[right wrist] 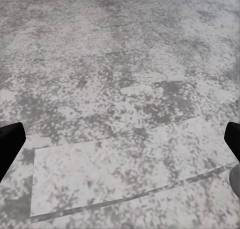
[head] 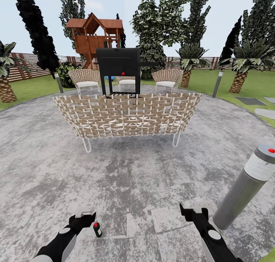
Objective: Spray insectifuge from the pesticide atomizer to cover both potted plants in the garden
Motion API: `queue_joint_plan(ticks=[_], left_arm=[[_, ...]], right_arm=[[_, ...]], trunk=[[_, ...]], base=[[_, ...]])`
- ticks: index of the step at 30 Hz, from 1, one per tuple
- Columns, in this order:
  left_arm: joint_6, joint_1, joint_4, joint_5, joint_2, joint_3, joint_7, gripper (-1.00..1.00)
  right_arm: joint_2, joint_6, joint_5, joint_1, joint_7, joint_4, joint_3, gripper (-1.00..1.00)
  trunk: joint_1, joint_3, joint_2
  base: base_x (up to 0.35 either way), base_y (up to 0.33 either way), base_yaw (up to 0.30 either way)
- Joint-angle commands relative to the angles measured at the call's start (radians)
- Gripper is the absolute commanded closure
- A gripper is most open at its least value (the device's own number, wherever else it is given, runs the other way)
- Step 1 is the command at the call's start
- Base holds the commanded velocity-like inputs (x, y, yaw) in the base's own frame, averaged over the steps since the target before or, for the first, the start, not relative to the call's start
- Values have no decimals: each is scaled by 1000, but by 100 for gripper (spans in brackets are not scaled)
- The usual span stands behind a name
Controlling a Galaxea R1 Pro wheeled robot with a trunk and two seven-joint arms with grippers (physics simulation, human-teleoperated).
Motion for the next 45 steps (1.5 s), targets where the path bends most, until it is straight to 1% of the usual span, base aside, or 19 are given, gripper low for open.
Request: queue_joint_plan(ticks=[1,3,6,17,21,27,34,36,40,45], left_arm=[[-11,0,3,-2,-1,7,-6,-100],[-39,0,7,-2,-1,8,-6,-100],[-67,0,11,-3,-1,8,-6,-100],[-81,1,17,-3,-1,8,-8,-100],[-87,1,17,-3,-1,7,-8,-100],[-133,1,18,-4,-1,6,-8,-100],[-143,2,17,-5,-2,6,-8,-100],[-148,2,17,-9,-3,6,-8,-100],[-194,2,19,-33,-4,6,-8,-100],[-205,2,19,-39,-5,6,-8,-100]], right_arm=[[0,-1,1,0,0,0,-1,-100],[0,-1,2,0,0,0,-3,-100],[0,-1,2,0,-1,0,-6,-100],[0,-1,1,0,-2,-2,-10,-100],[0,1,2,0,-2,-18,-11,-100],[0,2,2,0,-4,-28,-12,-100],[0,2,1,0,-4,-29,-12,-100],[0,2,2,0,-4,-29,-12,-100],[0,2,2,0,-4,-29,-12,-100],[0,2,1,0,-4,-29,-12,-100]], trunk=[[0,-1,0],[0,-2,0],[11,-15,-21],[53,-66,-98],[55,-88,-99],[58,-120,-101],[61,-158,-102],[62,-169,-103],[64,-191,-104],[66,-218,-105]], base=[[4,0,0],[2,0,0],[0,0,0],[0,0,0],[0,0,0],[0,0,0],[0,0,0],[0,0,0],[0,0,0],[0,0,0]])
